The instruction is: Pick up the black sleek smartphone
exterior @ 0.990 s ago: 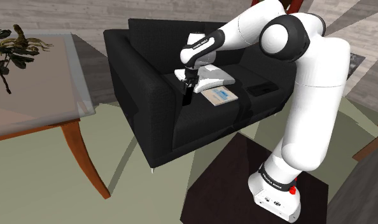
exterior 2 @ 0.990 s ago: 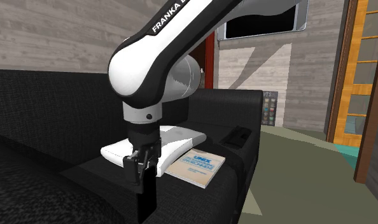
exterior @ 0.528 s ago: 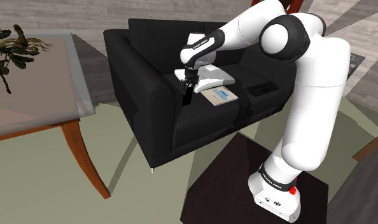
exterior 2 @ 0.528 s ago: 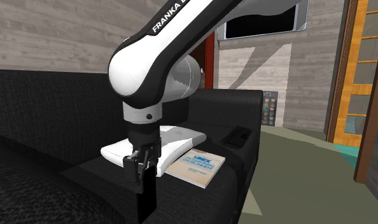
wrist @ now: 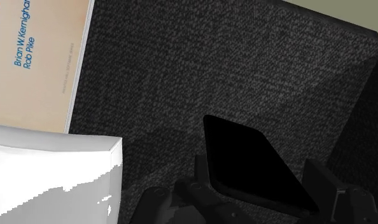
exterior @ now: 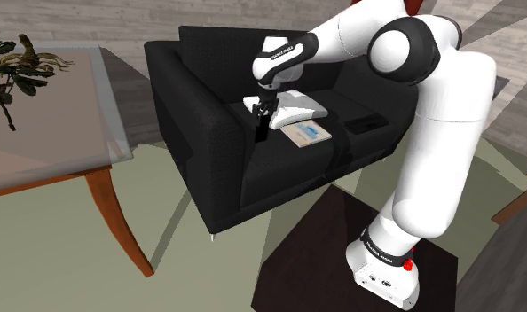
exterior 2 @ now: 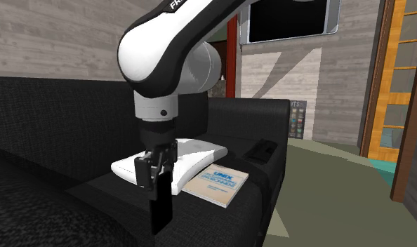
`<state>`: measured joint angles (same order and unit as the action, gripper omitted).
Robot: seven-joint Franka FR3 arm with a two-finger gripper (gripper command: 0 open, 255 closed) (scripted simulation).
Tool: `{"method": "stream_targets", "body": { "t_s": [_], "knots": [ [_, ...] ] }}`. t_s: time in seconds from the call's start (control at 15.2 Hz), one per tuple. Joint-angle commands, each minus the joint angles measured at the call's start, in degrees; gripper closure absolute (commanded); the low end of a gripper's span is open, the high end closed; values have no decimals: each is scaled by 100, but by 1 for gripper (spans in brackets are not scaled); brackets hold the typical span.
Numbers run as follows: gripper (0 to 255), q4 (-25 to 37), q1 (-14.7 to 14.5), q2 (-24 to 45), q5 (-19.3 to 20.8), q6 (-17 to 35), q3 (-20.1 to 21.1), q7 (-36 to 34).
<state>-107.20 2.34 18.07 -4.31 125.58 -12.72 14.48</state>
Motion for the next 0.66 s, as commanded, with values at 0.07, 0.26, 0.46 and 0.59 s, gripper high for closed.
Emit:
{"method": "stream_targets", "body": {
  "t_s": [0.07, 0.26, 0.46, 0.59],
  "knots": [
    [255, 79, -14, -114, 35, -191, -11, -28],
    [255, 185, -21, -212, 65, -393, -21, -46],
    [255, 302, -27, -301, 92, -596, -30, -63],
    [255, 308, -27, -305, 93, -607, -30, -64]
  ]
}}
